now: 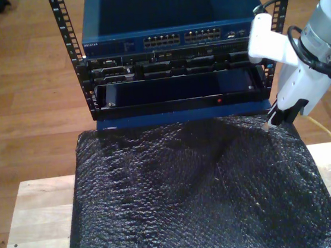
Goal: Grab the cable and plug it in
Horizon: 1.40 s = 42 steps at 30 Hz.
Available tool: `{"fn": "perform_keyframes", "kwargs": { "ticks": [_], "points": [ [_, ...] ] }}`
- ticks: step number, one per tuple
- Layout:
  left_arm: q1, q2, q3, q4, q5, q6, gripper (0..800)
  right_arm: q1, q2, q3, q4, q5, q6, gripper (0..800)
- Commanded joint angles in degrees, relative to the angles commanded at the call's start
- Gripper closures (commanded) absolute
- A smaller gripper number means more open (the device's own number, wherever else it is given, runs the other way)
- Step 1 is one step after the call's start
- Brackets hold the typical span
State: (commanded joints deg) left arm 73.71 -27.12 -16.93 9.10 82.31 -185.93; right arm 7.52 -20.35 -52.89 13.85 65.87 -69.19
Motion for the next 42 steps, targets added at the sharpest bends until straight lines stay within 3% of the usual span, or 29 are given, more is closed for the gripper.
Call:
{"fn": "perform_keyframes", "kwargs": {
  "ticks": [7, 13, 19, 32, 38, 42],
  "points": [
    [3.5, -0.6, 3.6, -0.6, -7.3, 3.3, 0, 0.0, 1.9, 0.2, 0.3, -1.5, 0.0, 800],
    [4.8, -1.5, 5.7, -0.7, -10.7, 3.3, 0, 0.4, 3.7, 0.8, 0.5, -6.1, 0.0, 800],
    [5.9, -0.8, 9.8, -3.4, -19.7, 3.4, 0, 3.4, 6.0, 1.2, 0.3, -11.3, -0.1, 800],
    [5.9, -0.8, 9.8, -4.0, -19.6, 3.5, 0, 5.7, 5.5, 5.0, -0.5, -24.6, -3.6, 800],
    [5.9, -0.8, 9.8, -4.0, -19.6, 3.5, 0, 7.3, 5.4, 7.9, -9.2, -34.2, -2.6, 800],
    [5.9, -0.8, 9.8, -4.0, -19.6, 3.5, 0, 7.4, 5.4, 9.0, -10.2, -39.6, -2.2, 800]
  ]
}}
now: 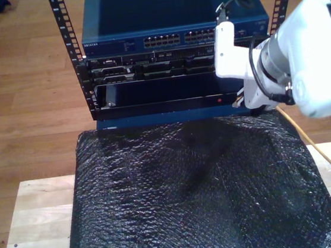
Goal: Grab the cable and plug it in
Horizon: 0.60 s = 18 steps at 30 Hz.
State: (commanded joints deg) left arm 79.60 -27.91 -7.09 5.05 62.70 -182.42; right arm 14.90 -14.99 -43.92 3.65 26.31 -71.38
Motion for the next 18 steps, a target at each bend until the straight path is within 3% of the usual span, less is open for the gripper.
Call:
{"fn": "perform_keyframes", "kwargs": {
  "ticks": [6, 18],
  "points": [
    [0.0, 0.0, 0.0, 0.0, 0.0, 0.0, 0, 0.1, 0.3, 1.1, -3.8, -7.4, 0.2, 800],
    [0.0, 0.0, 0.0, 0.0, 0.0, 0.0, 0, -2.5, 0.3, 14.1, -11.2, -31.5, -0.3, 800]
  ]
}}
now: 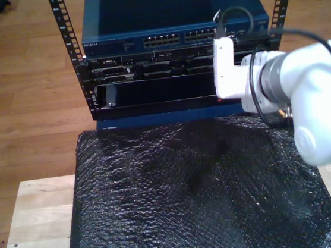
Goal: Grab the cable and plug it in
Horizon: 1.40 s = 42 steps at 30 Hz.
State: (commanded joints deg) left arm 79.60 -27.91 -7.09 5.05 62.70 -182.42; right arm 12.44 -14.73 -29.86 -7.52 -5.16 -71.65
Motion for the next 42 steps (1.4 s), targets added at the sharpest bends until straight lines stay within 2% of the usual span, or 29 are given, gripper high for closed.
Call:
{"fn": "perform_keyframes", "kwargs": {
  "ticks": [4, 11, 16, 21, 24, 30, 34, 38, 42],
  "points": [
    [0.0, 0.0, 0.0, -0.1, 0.0, 0.0, 0, -2.5, -0.1, 1.8, -2.3, -7.1, -0.3, 800],
    [0.0, 0.0, 0.0, -0.1, 0.0, 0.0, 0, -4.0, 0.2, 3.1, -2.5, -9.2, -2.4, 800],
    [0.0, 0.0, 0.0, 0.0, 0.0, 0.0, 0, -3.9, 0.1, 7.3, -2.5, -22.7, -10.2, 800],
    [0.0, 0.0, 0.0, 0.0, 0.0, 0.0, 0, -4.0, 1.1, 8.9, -2.4, -25.3, -16.1, 800],
    [0.0, 0.0, 0.0, 0.0, 0.0, 0.0, 0, -3.9, 0.8, 9.7, -2.5, -25.4, -16.4, 800],
    [0.0, 0.0, 0.0, 0.0, 0.0, 0.0, 0, -3.6, 3.1, 6.2, -2.0, -25.5, -16.0, 800],
    [0.0, 0.0, 0.0, 0.0, 0.0, 0.0, 0, -3.9, 3.4, 6.2, -1.7, -25.8, -15.5, 800],
    [0.0, 0.0, 0.0, 0.0, 0.0, 0.0, 0, -3.9, 3.1, 6.4, -1.8, -28.7, -12.3, 800],
    [0.0, 0.0, 0.0, 0.0, 0.0, 0.0, 0, -3.8, 3.4, 7.0, -1.9, -36.6, -10.4, 800]
  ]
}}
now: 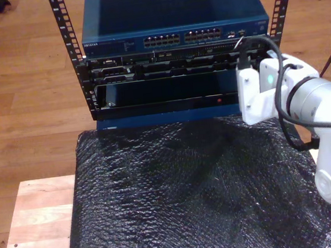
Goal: Grab the cable and plug it in
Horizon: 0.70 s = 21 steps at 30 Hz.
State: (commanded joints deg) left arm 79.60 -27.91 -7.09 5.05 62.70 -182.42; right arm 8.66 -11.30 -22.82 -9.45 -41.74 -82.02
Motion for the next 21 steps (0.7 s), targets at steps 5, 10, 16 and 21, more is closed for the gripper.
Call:
{"fn": "perform_keyframes", "kwargs": {
  "ticks": [5, 10, 16, 21],
  "points": [
    [0.0, 0.0, 0.0, 0.0, 0.0, 0.0, 0, 0.0, 0.3, -0.2, 0.4, -2.5, -0.2, 800],
    [0.0, 0.0, 0.0, 0.0, 0.0, 0.0, 0, 0.0, 1.1, 0.1, 0.4, -3.1, 0.4, 800],
    [0.0, 0.0, 0.0, 0.0, 0.0, 0.0, 0, -0.2, 6.8, -0.3, 5.4, -13.2, 0.2, 800],
    [0.0, 0.0, 0.0, 0.0, 0.0, 0.0, 0, 0.1, 6.9, -0.4, 8.4, -13.5, 0.1, 800]
  ]
}}
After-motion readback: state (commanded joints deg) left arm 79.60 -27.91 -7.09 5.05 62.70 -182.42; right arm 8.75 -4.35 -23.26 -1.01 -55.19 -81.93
